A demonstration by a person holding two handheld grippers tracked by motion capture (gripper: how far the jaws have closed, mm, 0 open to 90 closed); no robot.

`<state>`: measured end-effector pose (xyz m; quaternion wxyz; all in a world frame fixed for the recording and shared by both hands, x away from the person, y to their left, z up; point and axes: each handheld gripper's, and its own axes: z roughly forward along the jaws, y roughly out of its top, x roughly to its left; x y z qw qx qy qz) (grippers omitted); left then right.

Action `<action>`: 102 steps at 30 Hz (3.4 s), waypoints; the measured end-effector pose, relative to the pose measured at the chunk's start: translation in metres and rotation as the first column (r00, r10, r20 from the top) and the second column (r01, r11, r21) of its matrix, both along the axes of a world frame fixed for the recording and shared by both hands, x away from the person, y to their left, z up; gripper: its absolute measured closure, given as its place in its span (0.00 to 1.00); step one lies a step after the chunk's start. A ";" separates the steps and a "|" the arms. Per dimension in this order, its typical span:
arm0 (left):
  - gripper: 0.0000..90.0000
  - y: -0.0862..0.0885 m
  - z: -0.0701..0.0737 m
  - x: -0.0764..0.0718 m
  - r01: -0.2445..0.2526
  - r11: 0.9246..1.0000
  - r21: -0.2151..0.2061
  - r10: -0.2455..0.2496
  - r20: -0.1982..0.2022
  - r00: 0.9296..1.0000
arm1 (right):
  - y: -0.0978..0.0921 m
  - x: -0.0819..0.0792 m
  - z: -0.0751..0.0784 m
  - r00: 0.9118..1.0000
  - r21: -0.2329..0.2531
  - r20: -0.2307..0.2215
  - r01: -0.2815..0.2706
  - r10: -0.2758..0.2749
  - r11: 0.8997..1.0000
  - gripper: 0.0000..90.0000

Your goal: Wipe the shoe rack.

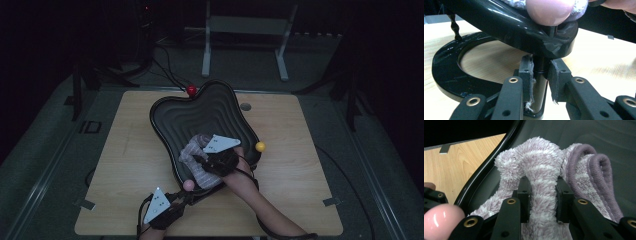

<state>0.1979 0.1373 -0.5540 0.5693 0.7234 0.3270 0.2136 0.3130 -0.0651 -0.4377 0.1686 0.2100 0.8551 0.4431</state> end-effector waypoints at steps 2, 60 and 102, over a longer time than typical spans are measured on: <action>0.83 0.000 0.000 0.000 -0.001 1.000 0.002 0.001 -0.001 1.000 | -0.001 -0.002 -0.001 1.000 -0.005 0.001 -0.001 0.001 1.000 0.79; 0.83 0.000 0.000 0.000 0.005 1.000 -0.002 -0.005 -0.001 1.000 | 0.059 0.071 0.086 0.999 0.136 0.029 -0.022 0.018 0.990 0.79; 0.83 0.000 0.001 0.001 0.004 1.000 0.003 -0.004 -0.011 1.000 | 0.046 0.024 0.019 0.996 0.014 -0.004 -0.089 0.089 0.996 0.80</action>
